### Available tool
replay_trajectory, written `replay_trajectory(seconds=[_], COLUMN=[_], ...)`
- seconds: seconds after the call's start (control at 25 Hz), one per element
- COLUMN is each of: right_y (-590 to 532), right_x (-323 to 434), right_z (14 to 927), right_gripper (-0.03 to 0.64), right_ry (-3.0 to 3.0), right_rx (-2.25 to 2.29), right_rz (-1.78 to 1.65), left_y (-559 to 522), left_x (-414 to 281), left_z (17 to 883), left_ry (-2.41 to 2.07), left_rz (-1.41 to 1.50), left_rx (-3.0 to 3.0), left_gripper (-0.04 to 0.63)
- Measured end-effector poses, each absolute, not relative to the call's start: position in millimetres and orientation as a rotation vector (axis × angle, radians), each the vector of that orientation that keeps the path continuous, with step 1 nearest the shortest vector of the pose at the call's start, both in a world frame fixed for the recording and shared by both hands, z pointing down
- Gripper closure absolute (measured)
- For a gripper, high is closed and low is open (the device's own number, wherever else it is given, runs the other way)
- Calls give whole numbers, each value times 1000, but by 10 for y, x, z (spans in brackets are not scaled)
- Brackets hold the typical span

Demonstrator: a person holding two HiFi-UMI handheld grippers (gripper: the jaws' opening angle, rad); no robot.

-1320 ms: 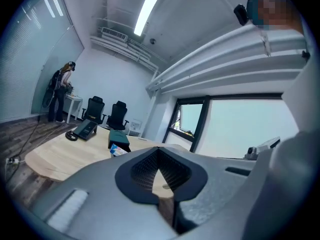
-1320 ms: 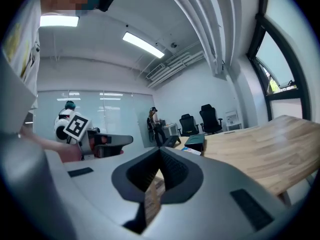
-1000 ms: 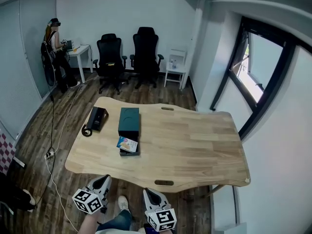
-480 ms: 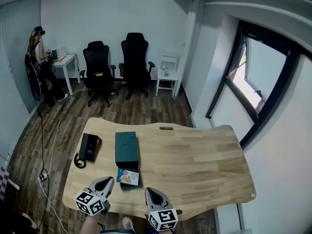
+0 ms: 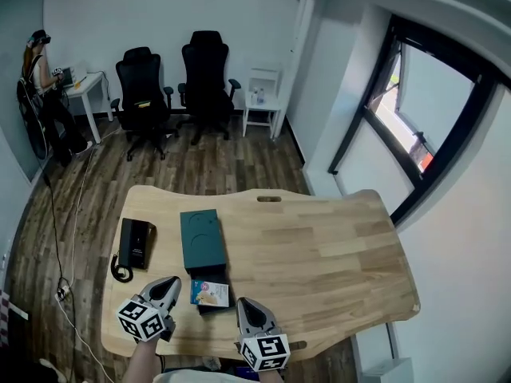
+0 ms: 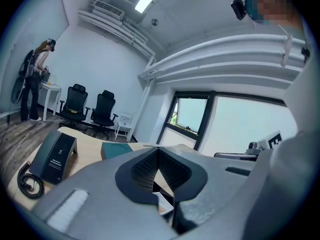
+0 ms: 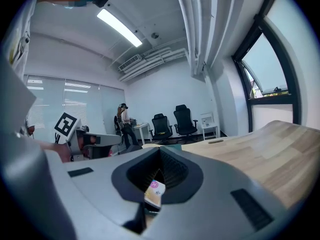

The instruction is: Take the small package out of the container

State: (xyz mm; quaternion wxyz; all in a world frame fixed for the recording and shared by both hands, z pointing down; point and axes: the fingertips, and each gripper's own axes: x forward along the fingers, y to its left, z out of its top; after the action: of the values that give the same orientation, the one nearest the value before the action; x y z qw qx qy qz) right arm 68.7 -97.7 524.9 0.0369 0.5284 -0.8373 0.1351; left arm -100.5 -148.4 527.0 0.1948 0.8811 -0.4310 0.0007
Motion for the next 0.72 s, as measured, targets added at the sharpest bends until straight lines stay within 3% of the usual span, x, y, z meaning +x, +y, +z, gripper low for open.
replay_trajectory(seconds=[0.72], right_y=[-1054], right_x=[672], right_z=[5453], right_gripper=[614], right_ry=[-2570], right_rx=[1596], right_rz=[480], left_y=[-1505], left_x=[-960], left_z=[5404], left_ry=[-1180], left_rz=[26], left_rx=[2450], left_gripper=[595])
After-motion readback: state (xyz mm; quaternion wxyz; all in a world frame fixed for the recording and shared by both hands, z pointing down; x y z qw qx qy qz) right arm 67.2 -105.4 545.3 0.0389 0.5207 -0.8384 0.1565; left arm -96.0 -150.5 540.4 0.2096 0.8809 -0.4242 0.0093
